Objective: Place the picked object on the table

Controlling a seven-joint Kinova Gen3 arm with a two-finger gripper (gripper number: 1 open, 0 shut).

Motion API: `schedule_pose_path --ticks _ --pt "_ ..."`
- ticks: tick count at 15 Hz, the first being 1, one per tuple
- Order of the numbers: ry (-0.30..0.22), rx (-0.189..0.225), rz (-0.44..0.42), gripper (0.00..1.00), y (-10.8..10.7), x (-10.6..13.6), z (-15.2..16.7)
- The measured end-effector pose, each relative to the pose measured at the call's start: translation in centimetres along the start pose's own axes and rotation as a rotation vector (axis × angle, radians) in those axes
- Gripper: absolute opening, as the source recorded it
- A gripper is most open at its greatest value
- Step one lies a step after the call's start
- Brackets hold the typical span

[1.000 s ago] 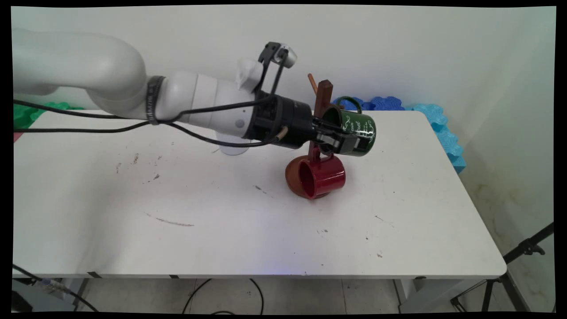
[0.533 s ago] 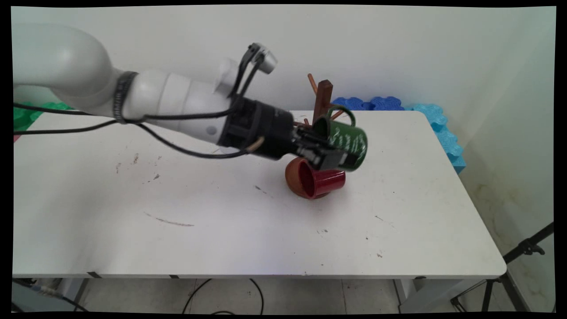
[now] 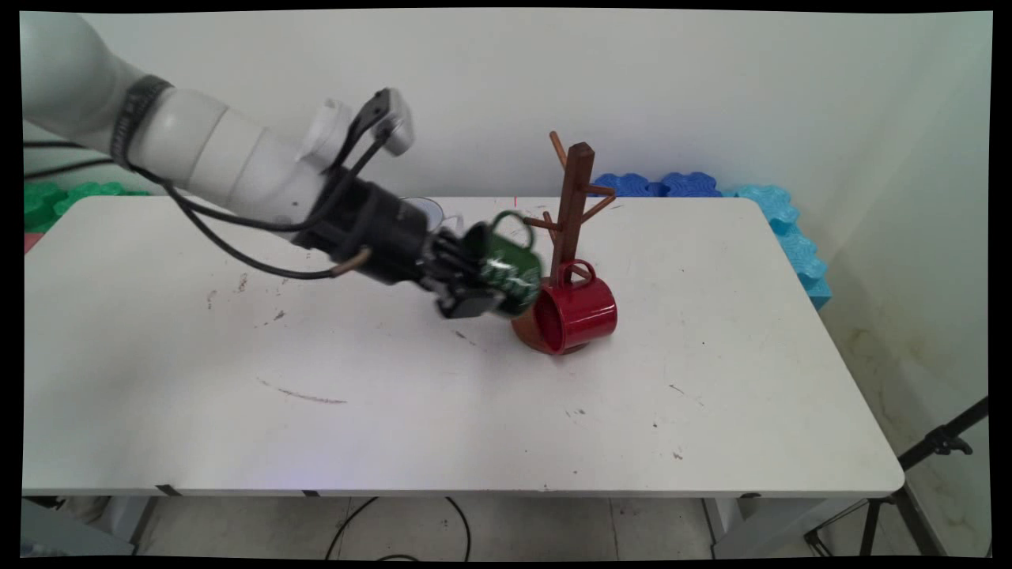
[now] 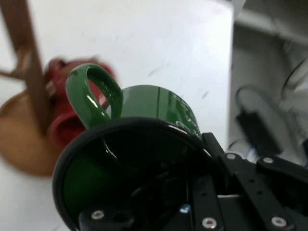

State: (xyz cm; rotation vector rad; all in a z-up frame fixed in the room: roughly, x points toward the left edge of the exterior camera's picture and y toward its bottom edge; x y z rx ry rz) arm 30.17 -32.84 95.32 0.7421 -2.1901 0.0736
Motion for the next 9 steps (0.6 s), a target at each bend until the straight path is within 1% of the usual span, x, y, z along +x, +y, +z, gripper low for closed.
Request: schedule_pose_path --ticks 2,5,7,9 --pt "-0.056 0.019 0.035 0.00 -1.1 -0.5 -1.1" --pt "-0.170 0.060 0.117 0.00 -3.4 -1.4 -2.8" --pt "-0.242 0.081 0.176 0.00 -4.8 -1.9 -3.4" --pt "-0.301 0.098 0.231 0.00 -6.0 -2.3 -3.5"
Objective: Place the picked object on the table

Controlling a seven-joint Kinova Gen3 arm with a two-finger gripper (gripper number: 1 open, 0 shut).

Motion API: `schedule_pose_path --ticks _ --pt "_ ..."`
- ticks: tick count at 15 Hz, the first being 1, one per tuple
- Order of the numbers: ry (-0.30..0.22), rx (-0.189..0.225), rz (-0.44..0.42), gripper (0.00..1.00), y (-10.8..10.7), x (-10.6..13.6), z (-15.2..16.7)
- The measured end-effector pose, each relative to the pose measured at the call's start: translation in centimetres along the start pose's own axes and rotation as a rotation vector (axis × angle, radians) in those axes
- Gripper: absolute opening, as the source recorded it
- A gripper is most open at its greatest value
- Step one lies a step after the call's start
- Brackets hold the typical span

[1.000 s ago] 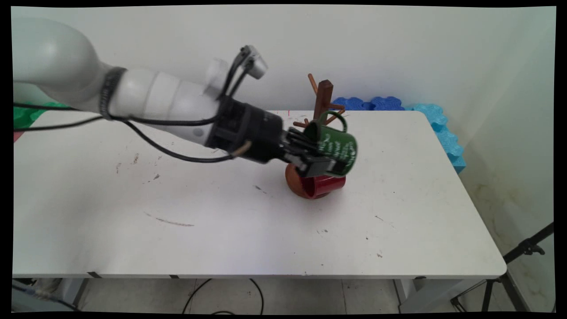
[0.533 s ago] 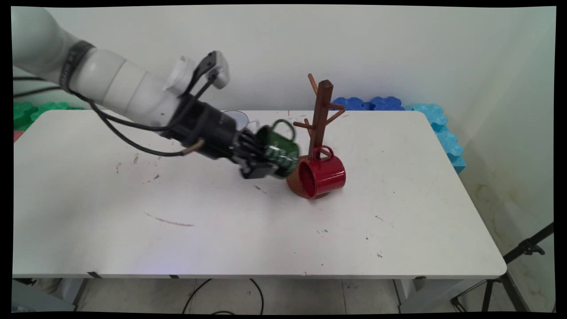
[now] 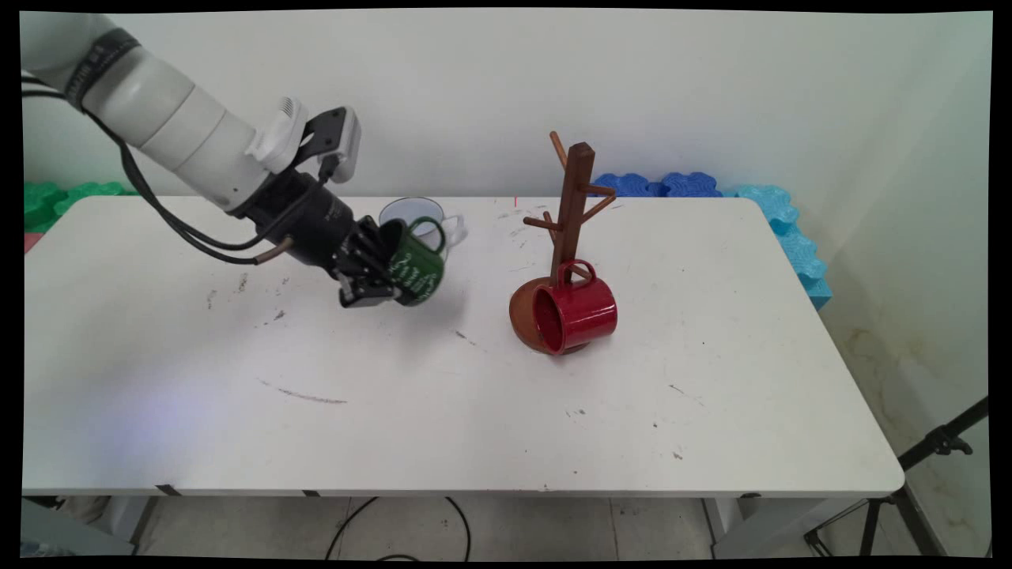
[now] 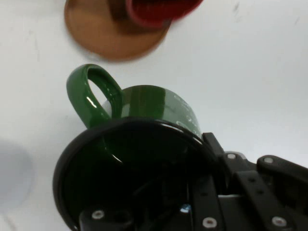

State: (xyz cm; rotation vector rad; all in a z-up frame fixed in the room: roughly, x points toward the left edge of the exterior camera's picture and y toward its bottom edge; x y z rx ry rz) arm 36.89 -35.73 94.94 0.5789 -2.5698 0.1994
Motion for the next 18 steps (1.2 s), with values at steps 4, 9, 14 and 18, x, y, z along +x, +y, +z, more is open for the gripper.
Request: schedule_pose_path --ticks 4,9,14,18 --pt "-0.081 0.029 0.084 0.00 -1.9 -0.6 1.0" --pt "-0.154 0.038 0.156 0.00 -3.5 -1.0 2.8" --pt "-0.226 0.032 0.209 0.00 -5.0 -1.2 5.0" --pt "-0.267 0.006 0.233 0.00 -5.4 -1.0 6.6"
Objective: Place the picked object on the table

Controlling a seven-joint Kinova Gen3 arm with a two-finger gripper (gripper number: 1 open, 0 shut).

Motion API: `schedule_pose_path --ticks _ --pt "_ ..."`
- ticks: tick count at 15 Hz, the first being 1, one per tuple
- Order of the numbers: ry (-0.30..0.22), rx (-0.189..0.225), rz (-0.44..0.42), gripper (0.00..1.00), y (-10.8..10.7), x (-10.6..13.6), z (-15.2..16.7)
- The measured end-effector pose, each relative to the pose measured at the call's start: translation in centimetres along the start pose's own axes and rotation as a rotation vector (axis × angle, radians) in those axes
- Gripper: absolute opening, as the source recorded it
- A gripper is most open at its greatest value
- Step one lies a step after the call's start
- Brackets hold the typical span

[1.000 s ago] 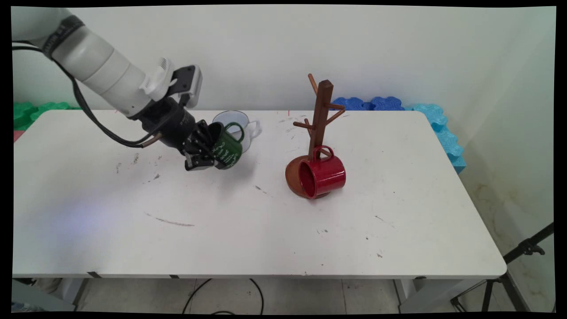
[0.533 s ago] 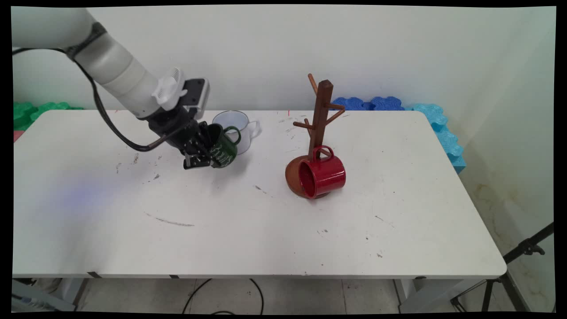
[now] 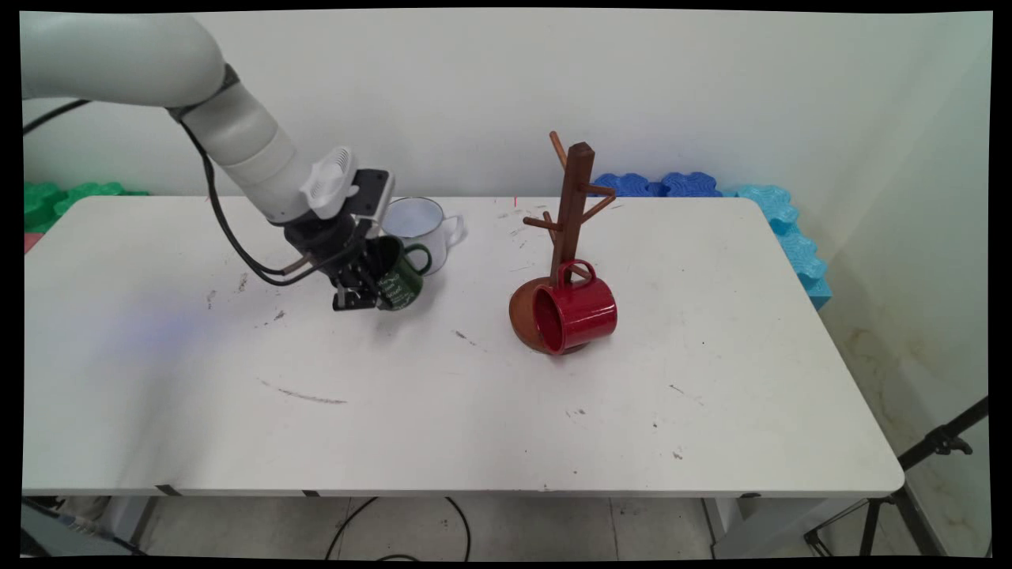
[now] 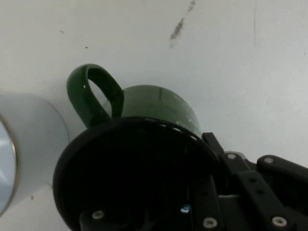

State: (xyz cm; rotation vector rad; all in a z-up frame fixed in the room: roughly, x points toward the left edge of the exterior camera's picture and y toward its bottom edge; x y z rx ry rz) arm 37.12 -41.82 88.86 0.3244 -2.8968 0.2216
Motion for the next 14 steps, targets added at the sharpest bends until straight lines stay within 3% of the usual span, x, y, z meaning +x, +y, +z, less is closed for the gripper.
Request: schedule_pose_path --ticks 14 --pt "-0.059 -0.040 0.038 0.00 -1.2 0.6 3.2"
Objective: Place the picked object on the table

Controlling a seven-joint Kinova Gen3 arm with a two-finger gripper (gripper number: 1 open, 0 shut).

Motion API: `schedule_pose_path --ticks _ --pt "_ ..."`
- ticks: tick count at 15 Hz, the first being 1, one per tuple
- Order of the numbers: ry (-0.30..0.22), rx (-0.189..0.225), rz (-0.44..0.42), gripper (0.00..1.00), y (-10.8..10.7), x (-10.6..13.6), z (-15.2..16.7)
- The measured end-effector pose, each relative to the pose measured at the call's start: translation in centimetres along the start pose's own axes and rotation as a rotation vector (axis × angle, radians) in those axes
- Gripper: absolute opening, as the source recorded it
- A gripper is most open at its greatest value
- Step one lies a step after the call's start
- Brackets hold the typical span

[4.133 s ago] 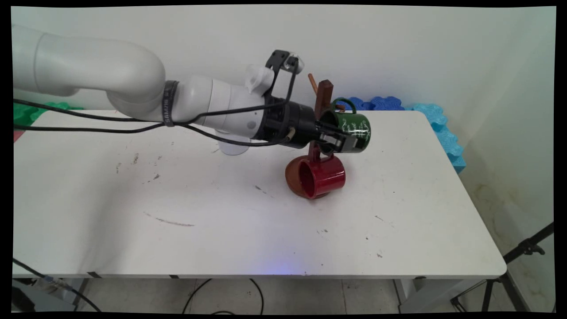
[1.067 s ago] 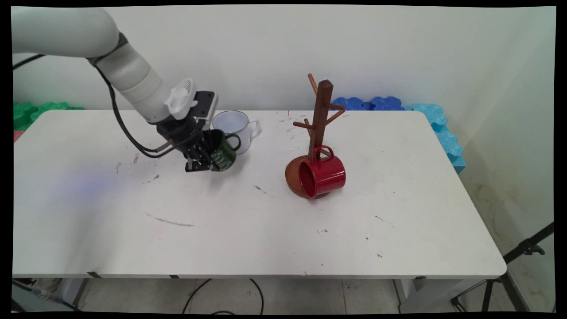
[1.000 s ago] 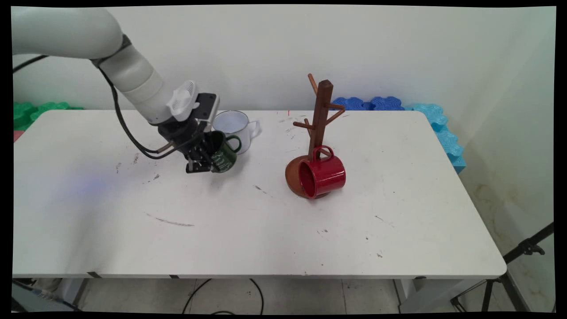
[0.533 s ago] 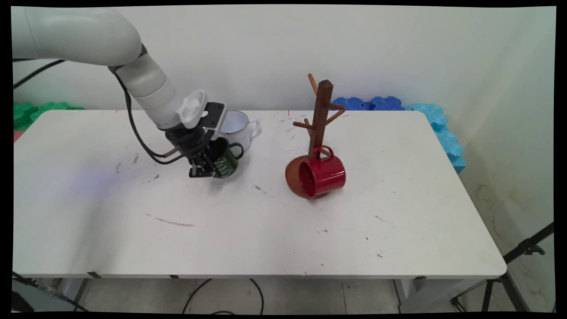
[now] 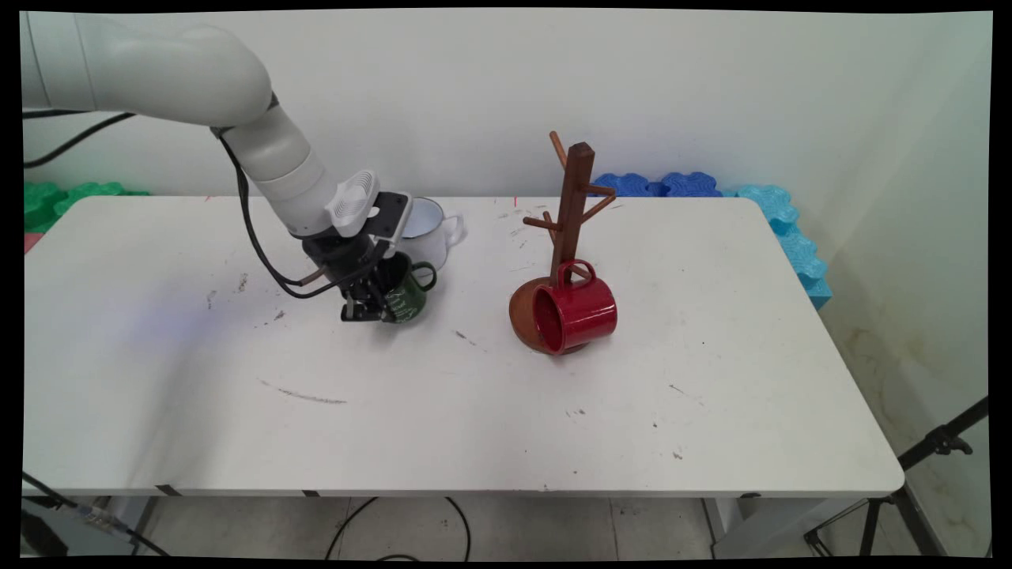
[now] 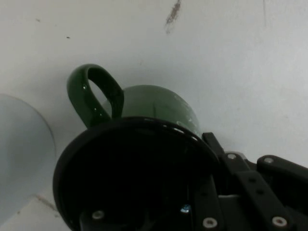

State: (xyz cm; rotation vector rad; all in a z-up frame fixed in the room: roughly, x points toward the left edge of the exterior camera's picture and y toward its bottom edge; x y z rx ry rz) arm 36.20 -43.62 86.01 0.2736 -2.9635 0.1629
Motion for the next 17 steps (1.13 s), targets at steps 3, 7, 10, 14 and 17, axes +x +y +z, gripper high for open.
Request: schedule_pose_path --ticks 3,7,10,14,17 --pt "-0.003 -0.007 -0.001 0.00 -0.1 0.0 0.6" --pt "0.000 -0.013 -0.005 0.00 -0.2 0.1 1.3" --pt "0.009 -0.017 -0.012 1.00 -0.2 0.3 1.8" --pt "0.030 -0.031 -0.023 1.00 0.0 0.7 2.4" --pt "0.057 -0.043 -0.039 1.00 0.3 1.1 2.3"
